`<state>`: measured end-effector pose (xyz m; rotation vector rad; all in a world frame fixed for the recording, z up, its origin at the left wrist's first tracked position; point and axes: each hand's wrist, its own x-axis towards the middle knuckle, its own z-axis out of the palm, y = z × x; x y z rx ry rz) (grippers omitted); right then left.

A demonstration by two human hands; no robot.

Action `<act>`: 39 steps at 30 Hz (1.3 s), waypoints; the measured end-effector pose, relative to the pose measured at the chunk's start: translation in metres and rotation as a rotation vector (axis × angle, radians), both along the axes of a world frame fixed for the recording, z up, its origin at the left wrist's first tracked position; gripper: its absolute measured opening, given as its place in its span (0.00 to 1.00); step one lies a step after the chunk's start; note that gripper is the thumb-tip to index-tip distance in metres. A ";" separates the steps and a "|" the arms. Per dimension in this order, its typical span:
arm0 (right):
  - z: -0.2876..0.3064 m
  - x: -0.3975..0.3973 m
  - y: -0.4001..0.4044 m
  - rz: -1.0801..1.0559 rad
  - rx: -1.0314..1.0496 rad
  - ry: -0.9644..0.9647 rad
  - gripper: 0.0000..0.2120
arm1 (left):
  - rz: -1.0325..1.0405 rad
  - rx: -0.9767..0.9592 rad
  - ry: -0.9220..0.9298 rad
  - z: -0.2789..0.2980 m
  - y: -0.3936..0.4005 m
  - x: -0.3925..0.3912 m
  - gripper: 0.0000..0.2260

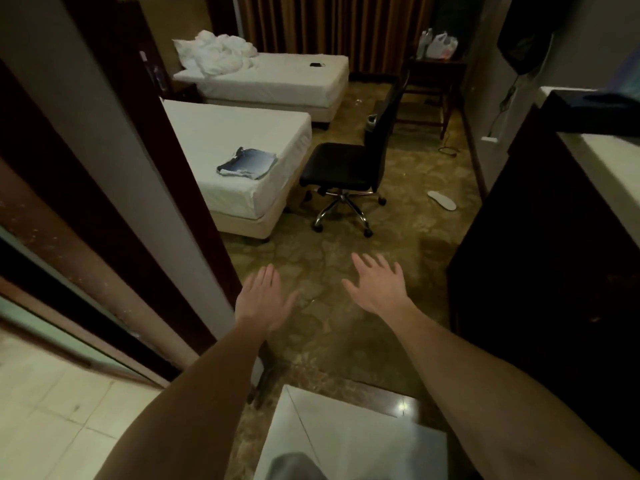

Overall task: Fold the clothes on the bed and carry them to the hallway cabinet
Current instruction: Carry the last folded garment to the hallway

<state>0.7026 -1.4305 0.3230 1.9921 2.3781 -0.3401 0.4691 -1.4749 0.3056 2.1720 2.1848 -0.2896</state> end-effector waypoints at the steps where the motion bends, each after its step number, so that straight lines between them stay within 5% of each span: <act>1: -0.001 0.001 0.012 0.008 -0.007 0.000 0.34 | 0.006 -0.001 0.011 -0.001 0.011 0.000 0.36; 21: 0.003 -0.028 0.293 0.119 0.026 0.077 0.34 | 0.060 -0.054 0.044 0.004 0.277 -0.019 0.35; 39: -0.004 -0.046 0.527 0.376 0.027 0.026 0.34 | 0.396 -0.015 -0.025 -0.012 0.457 0.002 0.35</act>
